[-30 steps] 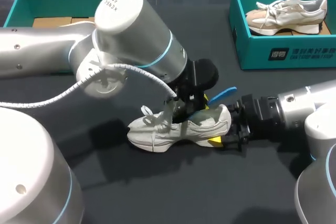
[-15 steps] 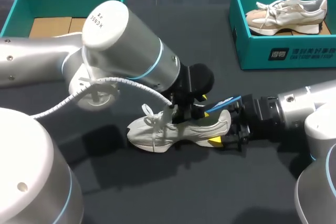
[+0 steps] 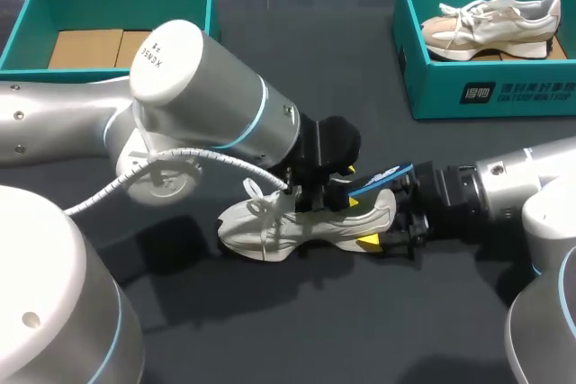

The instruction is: Take the shoe out of the shoebox, open the shoe tongue, remove and reinsert the insole, then place the shoe into the shoebox

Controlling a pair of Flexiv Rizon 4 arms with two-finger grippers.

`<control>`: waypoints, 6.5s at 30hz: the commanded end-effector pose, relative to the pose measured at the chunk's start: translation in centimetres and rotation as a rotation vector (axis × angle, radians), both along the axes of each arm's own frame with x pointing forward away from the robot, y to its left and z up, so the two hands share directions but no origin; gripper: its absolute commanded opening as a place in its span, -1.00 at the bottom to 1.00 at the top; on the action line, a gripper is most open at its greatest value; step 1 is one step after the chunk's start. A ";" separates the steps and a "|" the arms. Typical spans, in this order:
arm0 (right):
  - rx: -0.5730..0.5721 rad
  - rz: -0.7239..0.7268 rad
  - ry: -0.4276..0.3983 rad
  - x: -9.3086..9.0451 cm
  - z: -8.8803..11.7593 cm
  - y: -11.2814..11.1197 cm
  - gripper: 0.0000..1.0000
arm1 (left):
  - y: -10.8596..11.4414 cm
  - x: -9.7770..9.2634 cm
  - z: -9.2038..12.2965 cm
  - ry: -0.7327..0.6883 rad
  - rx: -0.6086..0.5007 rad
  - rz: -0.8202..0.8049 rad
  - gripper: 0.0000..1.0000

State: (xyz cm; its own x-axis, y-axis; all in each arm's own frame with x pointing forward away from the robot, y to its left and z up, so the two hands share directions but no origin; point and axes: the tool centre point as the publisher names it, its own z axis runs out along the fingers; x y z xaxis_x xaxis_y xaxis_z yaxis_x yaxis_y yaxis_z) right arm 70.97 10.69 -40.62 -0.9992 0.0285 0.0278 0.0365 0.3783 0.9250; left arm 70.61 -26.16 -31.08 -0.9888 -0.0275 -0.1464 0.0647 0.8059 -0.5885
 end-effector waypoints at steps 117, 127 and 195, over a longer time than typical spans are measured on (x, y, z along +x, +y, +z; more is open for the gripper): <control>-0.005 -0.002 0.000 -0.1 0.1 0.1 -1.00 | 2.0 -3.8 25.7 0.335 -0.683 -0.038 -1.00; -0.005 -0.002 0.000 -0.1 0.1 0.1 -1.00 | 5.6 -5.6 30.9 0.274 -0.841 0.032 -1.00; -0.171 -0.061 0.024 -1.6 0.3 -3.5 1.00 | 10.1 -6.6 32.4 0.440 -0.982 0.100 -1.00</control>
